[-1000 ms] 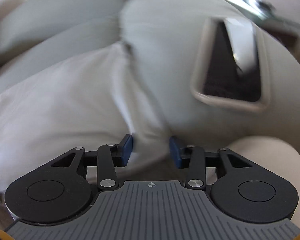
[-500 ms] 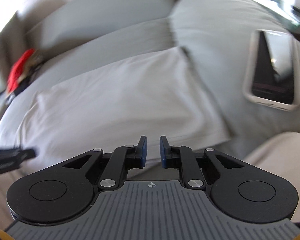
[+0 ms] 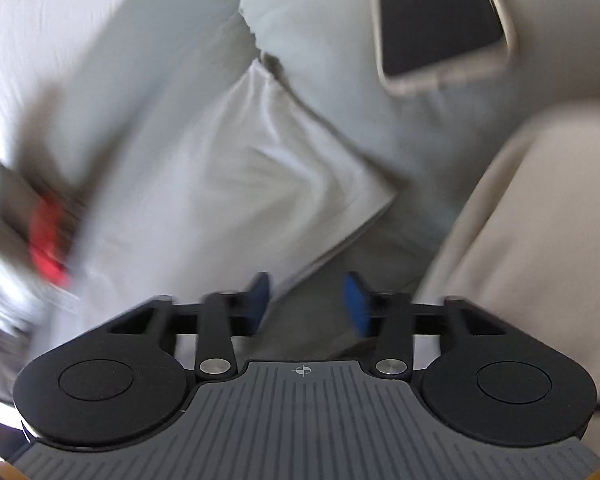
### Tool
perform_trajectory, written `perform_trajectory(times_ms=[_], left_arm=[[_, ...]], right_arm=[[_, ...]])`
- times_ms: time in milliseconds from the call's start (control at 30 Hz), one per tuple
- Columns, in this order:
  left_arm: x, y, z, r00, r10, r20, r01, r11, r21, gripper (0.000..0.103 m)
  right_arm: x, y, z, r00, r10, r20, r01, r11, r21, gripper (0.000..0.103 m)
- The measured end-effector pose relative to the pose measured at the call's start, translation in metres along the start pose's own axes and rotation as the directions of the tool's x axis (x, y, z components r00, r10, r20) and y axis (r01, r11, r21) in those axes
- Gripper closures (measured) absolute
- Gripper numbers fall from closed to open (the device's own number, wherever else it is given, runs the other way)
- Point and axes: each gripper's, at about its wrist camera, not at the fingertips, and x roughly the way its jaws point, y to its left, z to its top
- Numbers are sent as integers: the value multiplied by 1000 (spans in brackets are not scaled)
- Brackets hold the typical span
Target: Fold clothes
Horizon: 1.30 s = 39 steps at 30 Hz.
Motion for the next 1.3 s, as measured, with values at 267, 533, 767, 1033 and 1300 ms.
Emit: perform_trajectory(times_ms=[267, 533, 767, 1033, 1300], left_arm=[[2, -8, 14, 998, -35, 50, 34, 999, 20, 58], [3, -6, 13, 999, -23, 22, 24, 1000, -11, 58], [-2, 1, 11, 999, 4, 37, -2, 999, -35, 58], [-4, 10, 8, 999, 21, 49, -18, 998, -53, 58], [-9, 22, 9, 997, 16, 71, -10, 996, -87, 58]], right_arm=[[34, -28, -11, 963, 267, -33, -254, 941, 223, 52], [48, -43, -19, 912, 410, -6, -387, 866, 316, 54], [46, -50, -7, 891, 436, 126, -451, 822, 349, 54], [72, -36, 16, 885, 423, 195, -465, 824, 325, 61], [69, -13, 32, 938, 247, 242, -294, 938, 182, 102]])
